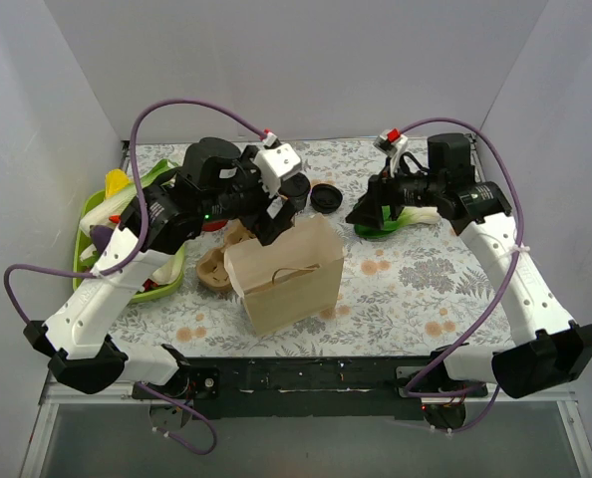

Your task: Pack the takeout coffee

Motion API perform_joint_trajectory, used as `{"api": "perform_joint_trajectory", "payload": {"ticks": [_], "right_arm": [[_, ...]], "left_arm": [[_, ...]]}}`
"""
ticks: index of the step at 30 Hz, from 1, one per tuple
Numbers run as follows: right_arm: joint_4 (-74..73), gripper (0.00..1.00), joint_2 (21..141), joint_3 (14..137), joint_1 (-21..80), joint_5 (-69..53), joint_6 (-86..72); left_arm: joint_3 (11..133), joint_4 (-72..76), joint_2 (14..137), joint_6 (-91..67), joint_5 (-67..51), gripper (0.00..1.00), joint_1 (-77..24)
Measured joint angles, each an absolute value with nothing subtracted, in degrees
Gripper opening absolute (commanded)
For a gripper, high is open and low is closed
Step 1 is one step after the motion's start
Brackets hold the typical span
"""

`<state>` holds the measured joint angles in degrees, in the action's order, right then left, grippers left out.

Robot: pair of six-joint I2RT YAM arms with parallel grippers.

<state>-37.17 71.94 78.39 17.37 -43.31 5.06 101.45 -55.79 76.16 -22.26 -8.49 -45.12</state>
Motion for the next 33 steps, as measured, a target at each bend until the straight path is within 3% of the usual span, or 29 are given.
{"api": "perform_joint_trajectory", "payload": {"ticks": [9,12,13,14,17,18,21,24,33], "right_arm": [[-36.6,0.79,77.4,83.3,28.2,-42.0,5.9],[-37.8,0.74,78.1,83.2,31.7,-37.5,6.6],[-38.1,0.67,78.3,83.2,32.6,-35.8,6.8],[-38.6,0.62,78.5,83.2,33.3,-34.4,7.0],[-40.1,0.43,78.8,83.1,33.8,-30.2,7.9],[-40.6,0.3,78.9,83.1,33.8,-29.2,8.2],[-42.0,0.11,78.8,83.2,33.7,-27.4,9.6],[-44.3,0.01,78.4,83.4,33.7,-26.4,11.5],[-53.6,0.01,72.9,88.8,33.5,-25.0,17.2]], "left_arm": [[89.8,-66.5,71.0,-25.7,-4.8,0.84,-40.6],[84.9,-66.9,69.5,-26.3,-4.5,0.67,-39.4],[84.0,-66.8,69.3,-26.3,-4.6,0.6,-39.3],[83.0,-66.5,69.2,-26.2,-5.0,0.43,-39.1],[81.4,-66.0,69.7,-25.3,-7.0,0.16,-39.1],[81.5,-65.7,70.2,-24.9,-8.1,0.11,-39.1],[81.7,-65.6,71.6,-23.5,-13.0,0.01,-39.1],[82.5,-66.3,72.9,-22.5,-18.3,0.0,-39.1],[91.1,-69.7,79.4,-21.9,-28.8,0.0,-39.1]]}}
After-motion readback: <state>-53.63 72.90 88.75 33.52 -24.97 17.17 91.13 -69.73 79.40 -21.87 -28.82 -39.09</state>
